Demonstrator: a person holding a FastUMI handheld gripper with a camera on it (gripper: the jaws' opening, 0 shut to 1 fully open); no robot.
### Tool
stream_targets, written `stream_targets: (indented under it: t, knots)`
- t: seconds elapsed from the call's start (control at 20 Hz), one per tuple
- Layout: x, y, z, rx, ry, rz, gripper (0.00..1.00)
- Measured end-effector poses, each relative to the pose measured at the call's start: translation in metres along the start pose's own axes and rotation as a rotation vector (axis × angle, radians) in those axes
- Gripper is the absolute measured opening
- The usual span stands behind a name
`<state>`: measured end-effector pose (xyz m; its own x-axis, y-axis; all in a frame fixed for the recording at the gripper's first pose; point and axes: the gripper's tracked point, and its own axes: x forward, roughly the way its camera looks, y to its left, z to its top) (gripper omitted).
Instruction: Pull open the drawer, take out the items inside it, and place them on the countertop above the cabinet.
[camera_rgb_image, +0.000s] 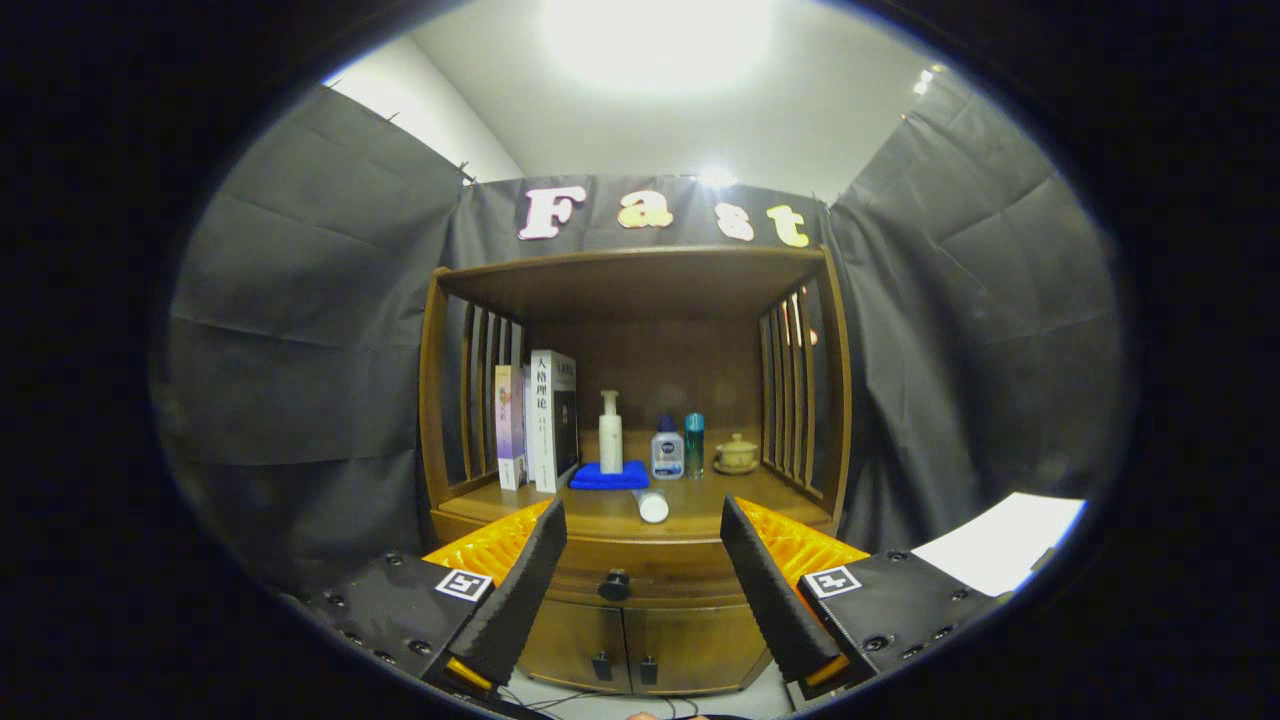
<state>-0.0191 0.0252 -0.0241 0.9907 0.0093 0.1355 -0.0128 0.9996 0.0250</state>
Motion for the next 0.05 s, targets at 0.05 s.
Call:
stream_targets:
  t: [0.05]
  knots:
    - [-0.0032,0.0056,0.0034,-0.012,-0.007,0.007,0.97]
